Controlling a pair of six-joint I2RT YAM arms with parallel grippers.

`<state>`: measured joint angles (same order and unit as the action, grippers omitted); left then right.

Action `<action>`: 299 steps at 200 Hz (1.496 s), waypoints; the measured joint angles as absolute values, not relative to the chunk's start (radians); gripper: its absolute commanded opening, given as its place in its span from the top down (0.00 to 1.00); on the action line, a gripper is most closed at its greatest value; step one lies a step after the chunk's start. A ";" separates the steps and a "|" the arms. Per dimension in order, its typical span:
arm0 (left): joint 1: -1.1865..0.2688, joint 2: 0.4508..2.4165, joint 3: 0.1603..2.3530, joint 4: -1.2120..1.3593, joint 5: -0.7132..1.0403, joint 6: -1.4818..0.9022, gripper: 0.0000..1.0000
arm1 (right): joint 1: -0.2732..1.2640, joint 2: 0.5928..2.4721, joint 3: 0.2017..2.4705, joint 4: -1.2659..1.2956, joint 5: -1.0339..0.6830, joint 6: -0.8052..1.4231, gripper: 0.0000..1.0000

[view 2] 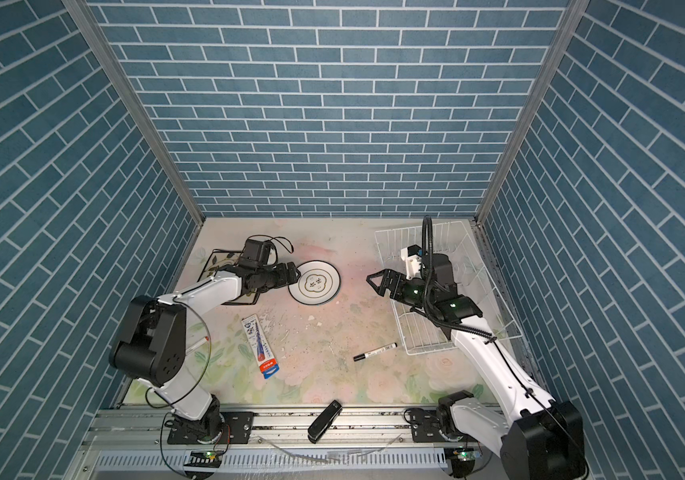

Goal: Unload the plates from the dish rack

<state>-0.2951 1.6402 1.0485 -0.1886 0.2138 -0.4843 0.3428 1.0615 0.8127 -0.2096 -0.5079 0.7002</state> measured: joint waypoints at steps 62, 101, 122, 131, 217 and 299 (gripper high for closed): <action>-0.295 1.341 0.940 -0.129 -0.021 -0.339 0.00 | 0.278 0.921 0.642 -0.090 -0.298 0.642 0.01; -0.295 1.168 0.696 0.116 -0.155 -0.197 0.00 | 0.234 0.890 0.567 -0.024 -0.053 0.437 0.02; -0.295 1.127 0.529 0.312 -0.180 -0.128 0.00 | 0.194 0.908 0.551 0.022 0.075 0.316 0.02; -0.295 1.121 0.473 0.385 -0.189 -0.099 0.00 | 0.182 0.916 0.536 0.057 0.118 0.273 0.01; -0.295 1.101 0.369 0.735 -0.318 0.060 0.00 | 0.115 1.141 0.385 0.471 0.266 0.037 0.01; -0.293 1.117 0.297 0.794 -0.460 0.181 0.00 | 0.072 1.319 0.336 0.765 0.215 0.017 0.02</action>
<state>-0.2928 1.1172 0.2970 0.7937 -0.4599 0.1814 0.0723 1.3190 0.3355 0.7647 0.2150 0.0166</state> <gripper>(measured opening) 0.996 0.982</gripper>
